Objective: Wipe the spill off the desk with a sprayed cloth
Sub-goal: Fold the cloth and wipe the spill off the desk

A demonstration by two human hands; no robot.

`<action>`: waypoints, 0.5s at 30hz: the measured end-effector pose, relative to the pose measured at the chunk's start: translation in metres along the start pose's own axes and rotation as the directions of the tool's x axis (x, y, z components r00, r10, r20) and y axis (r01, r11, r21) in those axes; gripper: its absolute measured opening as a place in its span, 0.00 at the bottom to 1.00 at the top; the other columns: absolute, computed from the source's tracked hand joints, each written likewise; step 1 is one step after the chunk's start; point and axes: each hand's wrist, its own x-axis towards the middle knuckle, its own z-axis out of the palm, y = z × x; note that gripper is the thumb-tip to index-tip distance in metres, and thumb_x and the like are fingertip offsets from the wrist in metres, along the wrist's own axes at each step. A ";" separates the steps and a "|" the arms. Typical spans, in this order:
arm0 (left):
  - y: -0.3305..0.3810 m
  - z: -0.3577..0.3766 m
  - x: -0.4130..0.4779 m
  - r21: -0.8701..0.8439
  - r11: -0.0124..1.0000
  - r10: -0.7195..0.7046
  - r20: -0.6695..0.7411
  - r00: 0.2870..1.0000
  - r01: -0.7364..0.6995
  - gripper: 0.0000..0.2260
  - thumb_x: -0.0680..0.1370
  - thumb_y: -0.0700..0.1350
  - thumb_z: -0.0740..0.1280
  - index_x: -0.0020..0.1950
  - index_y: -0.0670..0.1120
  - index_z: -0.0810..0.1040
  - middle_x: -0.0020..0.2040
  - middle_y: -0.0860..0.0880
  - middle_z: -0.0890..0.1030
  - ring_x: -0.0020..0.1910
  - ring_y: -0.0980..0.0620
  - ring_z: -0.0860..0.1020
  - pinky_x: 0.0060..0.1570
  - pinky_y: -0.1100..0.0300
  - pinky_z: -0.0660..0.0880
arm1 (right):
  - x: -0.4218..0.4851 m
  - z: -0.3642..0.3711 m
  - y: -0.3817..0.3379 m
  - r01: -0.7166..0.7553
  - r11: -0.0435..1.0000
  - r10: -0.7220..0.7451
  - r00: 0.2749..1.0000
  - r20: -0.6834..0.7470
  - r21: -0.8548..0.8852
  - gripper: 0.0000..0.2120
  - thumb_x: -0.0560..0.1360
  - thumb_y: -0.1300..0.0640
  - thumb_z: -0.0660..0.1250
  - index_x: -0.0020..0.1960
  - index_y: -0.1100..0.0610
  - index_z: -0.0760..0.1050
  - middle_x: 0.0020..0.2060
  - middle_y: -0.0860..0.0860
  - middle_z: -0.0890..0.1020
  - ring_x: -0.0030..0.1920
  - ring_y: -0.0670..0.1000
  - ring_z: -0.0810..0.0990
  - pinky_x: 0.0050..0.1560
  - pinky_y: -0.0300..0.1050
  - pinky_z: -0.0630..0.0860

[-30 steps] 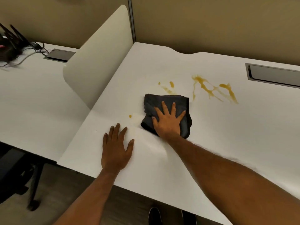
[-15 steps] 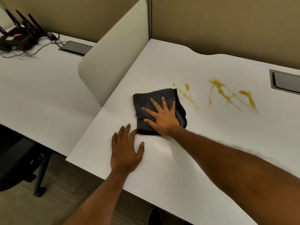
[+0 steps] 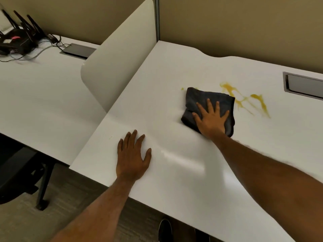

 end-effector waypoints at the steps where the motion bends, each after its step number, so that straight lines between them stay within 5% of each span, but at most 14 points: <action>1: 0.000 0.001 0.000 0.009 1.000 0.005 0.003 1.000 -0.005 0.28 0.78 0.61 0.52 0.75 0.50 0.66 0.79 0.46 0.62 0.79 0.45 0.57 0.77 0.43 0.54 | -0.013 0.004 -0.001 0.055 0.998 -0.055 0.998 0.005 -0.030 0.29 0.78 0.31 0.42 0.77 0.37 0.50 0.80 0.48 0.47 0.79 0.60 0.40 0.70 0.74 0.37; 5: 0.002 -0.003 0.002 0.065 0.998 0.005 0.028 1.000 -0.007 0.30 0.78 0.61 0.51 0.75 0.48 0.66 0.78 0.44 0.63 0.78 0.42 0.58 0.76 0.42 0.56 | -0.056 0.005 0.027 0.428 0.898 -0.423 0.904 0.064 -0.104 0.27 0.77 0.31 0.40 0.76 0.32 0.44 0.80 0.44 0.47 0.79 0.56 0.41 0.73 0.72 0.42; 6: 0.005 -0.005 0.003 0.083 0.997 0.004 0.037 0.999 -0.007 0.30 0.78 0.61 0.51 0.75 0.47 0.67 0.77 0.43 0.64 0.78 0.41 0.59 0.75 0.42 0.57 | -0.057 0.000 0.040 0.370 0.926 -0.369 0.929 0.026 -0.078 0.27 0.78 0.32 0.43 0.76 0.33 0.46 0.80 0.44 0.49 0.80 0.55 0.43 0.73 0.71 0.43; 8: 0.008 -0.008 0.005 0.128 0.992 0.005 0.056 0.998 -0.012 0.30 0.77 0.60 0.51 0.73 0.46 0.69 0.75 0.41 0.67 0.75 0.39 0.63 0.73 0.40 0.60 | -0.061 -0.002 0.054 0.027 0.999 -0.026 0.999 -0.041 0.025 0.27 0.79 0.34 0.47 0.77 0.36 0.52 0.80 0.46 0.51 0.80 0.55 0.45 0.73 0.71 0.42; 10: 0.011 -0.012 0.010 0.160 0.987 0.016 0.056 0.998 -0.025 0.29 0.76 0.60 0.52 0.71 0.44 0.71 0.72 0.40 0.70 0.72 0.37 0.66 0.69 0.40 0.64 | -0.067 -0.001 0.047 -0.202 0.978 0.204 0.978 -0.039 0.047 0.29 0.78 0.33 0.46 0.78 0.38 0.51 0.80 0.49 0.49 0.79 0.58 0.42 0.72 0.74 0.40; 15: 0.041 -0.007 0.050 0.108 0.984 0.130 0.099 0.987 -0.140 0.25 0.78 0.56 0.58 0.70 0.45 0.72 0.71 0.42 0.71 0.71 0.41 0.68 0.67 0.44 0.64 | -0.091 -0.002 0.066 0.171 0.983 -0.169 0.985 0.025 -0.067 0.30 0.76 0.29 0.40 0.77 0.35 0.48 0.80 0.45 0.47 0.79 0.56 0.40 0.70 0.77 0.41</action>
